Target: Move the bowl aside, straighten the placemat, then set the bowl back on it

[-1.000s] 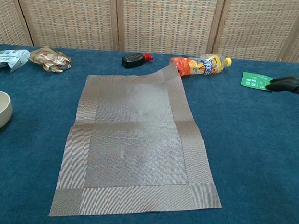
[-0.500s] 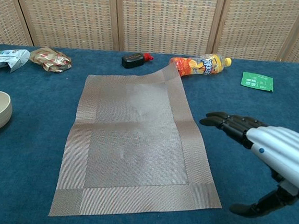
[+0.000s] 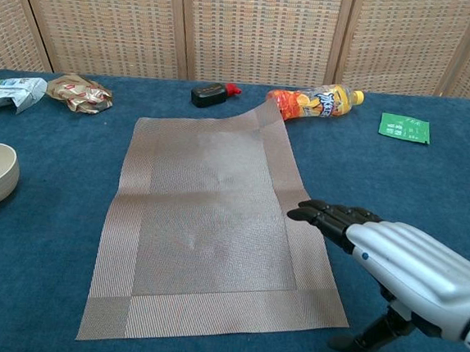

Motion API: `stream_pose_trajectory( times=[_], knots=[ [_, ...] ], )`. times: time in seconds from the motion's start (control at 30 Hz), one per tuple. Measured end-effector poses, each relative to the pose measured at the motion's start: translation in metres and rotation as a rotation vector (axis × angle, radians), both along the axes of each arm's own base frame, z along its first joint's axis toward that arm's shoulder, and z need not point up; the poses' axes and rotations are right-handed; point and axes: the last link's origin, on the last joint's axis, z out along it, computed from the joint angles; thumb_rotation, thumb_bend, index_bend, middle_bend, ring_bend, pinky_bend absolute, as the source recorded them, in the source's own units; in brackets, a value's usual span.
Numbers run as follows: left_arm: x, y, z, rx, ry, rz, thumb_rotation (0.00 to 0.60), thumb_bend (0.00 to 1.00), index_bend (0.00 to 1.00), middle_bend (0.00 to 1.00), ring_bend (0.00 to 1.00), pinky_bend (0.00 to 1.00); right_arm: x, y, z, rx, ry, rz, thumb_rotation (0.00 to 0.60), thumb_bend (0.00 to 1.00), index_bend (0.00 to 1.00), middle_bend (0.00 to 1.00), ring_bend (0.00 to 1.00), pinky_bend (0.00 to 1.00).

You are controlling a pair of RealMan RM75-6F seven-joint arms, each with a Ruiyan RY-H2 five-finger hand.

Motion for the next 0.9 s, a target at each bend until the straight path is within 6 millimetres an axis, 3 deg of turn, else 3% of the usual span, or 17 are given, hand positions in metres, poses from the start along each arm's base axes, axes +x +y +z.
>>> stream_pose_trajectory(
  times=[0.9],
  knots=[
    [-0.004,0.005,-0.002,-0.014,0.006,0.026,0.600,0.21,0.00,0.00,0.00,0.00,-0.018,-0.019,-0.022,0.035,0.031,-0.075,0.600,0.12,0.03,0.00,0.00,0.00]
  ],
)
